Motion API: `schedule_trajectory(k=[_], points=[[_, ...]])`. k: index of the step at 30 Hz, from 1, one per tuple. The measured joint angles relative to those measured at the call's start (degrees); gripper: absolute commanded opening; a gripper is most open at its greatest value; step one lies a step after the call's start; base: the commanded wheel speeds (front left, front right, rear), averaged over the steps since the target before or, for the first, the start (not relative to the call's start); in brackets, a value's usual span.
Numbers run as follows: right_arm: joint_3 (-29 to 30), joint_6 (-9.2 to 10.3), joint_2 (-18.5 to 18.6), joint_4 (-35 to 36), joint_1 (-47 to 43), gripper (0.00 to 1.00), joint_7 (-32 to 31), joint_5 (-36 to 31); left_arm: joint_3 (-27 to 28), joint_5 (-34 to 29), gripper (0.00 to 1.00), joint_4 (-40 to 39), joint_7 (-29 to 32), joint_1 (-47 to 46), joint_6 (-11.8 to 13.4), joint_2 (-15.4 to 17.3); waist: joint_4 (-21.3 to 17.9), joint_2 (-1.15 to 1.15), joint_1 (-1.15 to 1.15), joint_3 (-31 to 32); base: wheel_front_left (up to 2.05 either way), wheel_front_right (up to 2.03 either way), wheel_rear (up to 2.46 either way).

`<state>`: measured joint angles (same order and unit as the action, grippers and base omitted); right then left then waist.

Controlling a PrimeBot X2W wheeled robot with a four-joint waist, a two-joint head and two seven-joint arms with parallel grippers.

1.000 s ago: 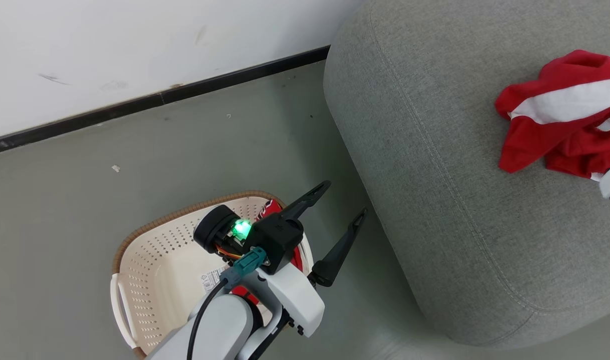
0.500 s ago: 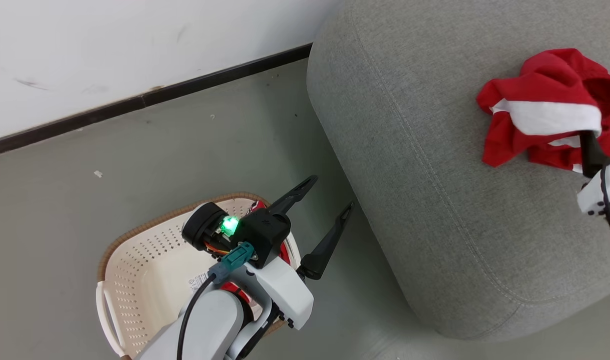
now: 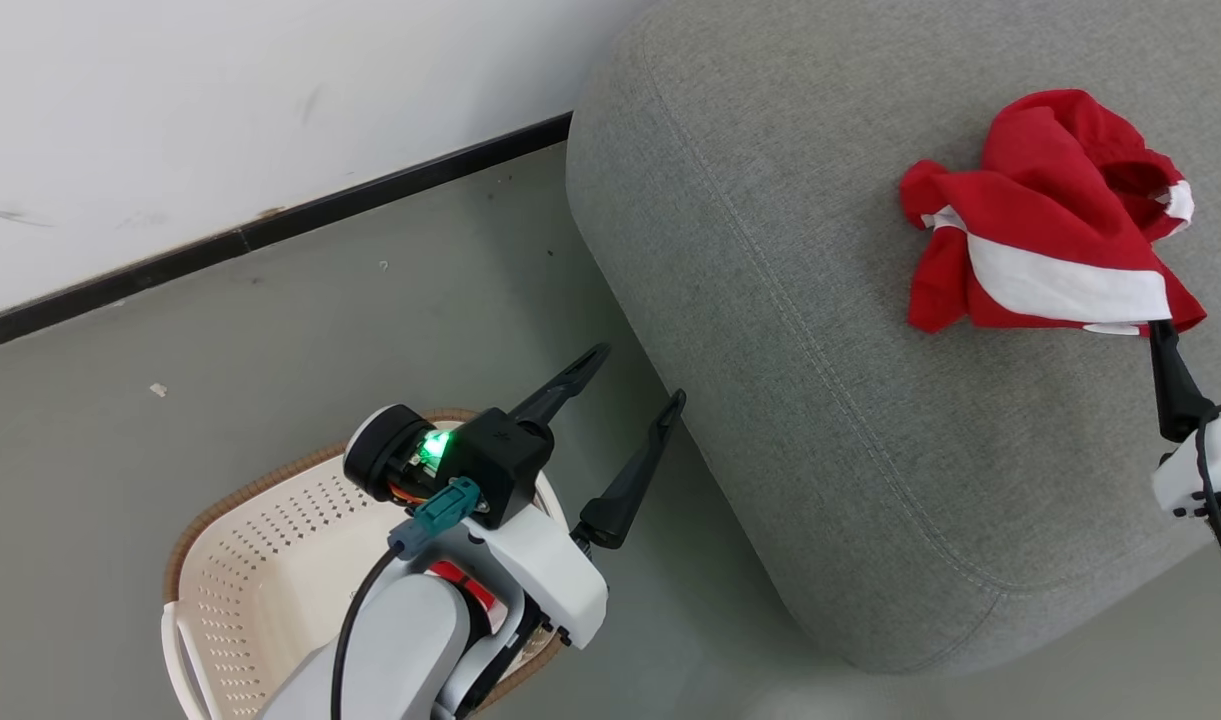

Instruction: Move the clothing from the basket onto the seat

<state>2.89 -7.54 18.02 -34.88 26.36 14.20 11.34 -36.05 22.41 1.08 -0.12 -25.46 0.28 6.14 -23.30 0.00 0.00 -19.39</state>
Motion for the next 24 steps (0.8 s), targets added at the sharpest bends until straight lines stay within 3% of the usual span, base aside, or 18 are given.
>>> schedule_trajectory(k=[13, 24], points=[[4.1, 0.0, 1.3, 8.7, -7.7, 1.0, 0.0, -0.7, 2.3, 1.3, 1.0, 0.9, -2.6, 2.0, 0.3, 1.2, -2.3, 0.0, 0.0, 3.4, 0.0, 0.0, 0.0], [1.1, 0.0, -0.1, 15.7, -7.6, 1.0, 0.2, -2.0, 6.2, 2.8, 1.0, 2.0, -6.0, 6.0, 2.8, 1.3, -1.9, 0.0, 0.0, 7.1, 0.0, 0.0, 0.0]])
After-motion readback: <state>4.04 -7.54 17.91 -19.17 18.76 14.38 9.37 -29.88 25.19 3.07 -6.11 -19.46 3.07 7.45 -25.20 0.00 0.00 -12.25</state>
